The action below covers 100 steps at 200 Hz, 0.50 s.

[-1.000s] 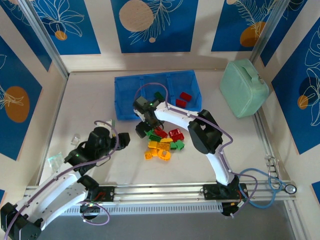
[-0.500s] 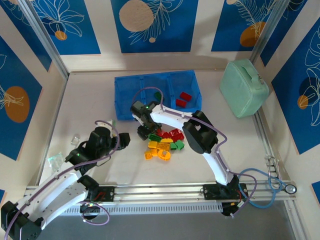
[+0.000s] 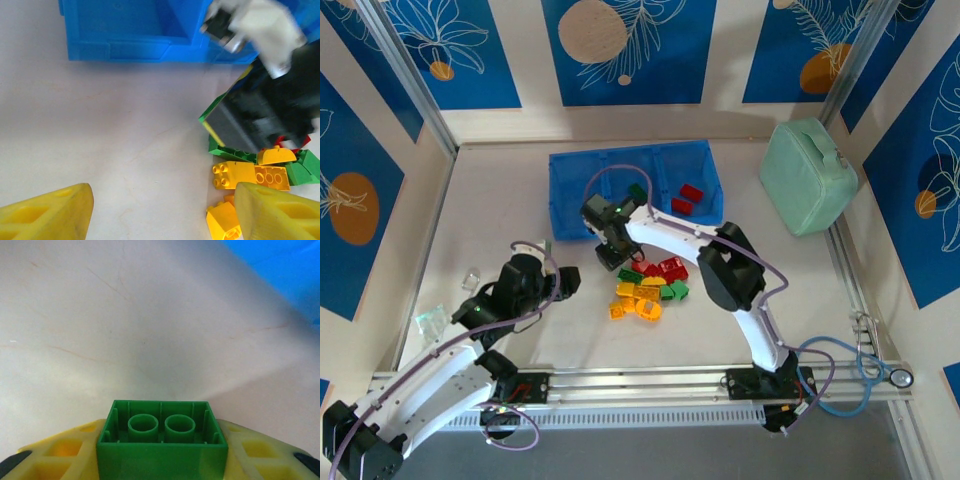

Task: Sort the legos into containers by color
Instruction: Pick up the lego from the center of the table, then place the lego in the container.

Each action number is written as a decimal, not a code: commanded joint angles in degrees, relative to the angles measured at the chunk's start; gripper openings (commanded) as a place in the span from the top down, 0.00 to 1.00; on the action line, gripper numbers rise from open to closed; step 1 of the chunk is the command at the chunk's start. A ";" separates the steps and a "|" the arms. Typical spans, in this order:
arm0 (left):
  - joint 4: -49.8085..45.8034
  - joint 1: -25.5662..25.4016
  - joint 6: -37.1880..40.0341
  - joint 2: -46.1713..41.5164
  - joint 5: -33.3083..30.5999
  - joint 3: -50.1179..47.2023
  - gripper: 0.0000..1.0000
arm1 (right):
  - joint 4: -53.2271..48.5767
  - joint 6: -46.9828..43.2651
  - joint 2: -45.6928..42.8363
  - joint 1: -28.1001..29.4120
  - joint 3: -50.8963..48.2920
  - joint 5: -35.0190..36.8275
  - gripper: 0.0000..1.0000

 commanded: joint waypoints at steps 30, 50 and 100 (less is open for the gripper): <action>-0.56 -0.46 0.72 0.73 -0.74 -0.18 0.26 | -1.18 3.25 -7.60 -7.33 3.30 0.73 0.62; -0.55 -0.83 0.53 0.65 -0.65 -0.36 0.26 | -2.74 3.65 -4.73 -10.14 7.14 0.80 0.62; -1.65 -1.58 0.38 -0.21 -0.74 -0.14 0.26 | -5.19 3.17 4.14 -14.84 18.44 1.34 0.61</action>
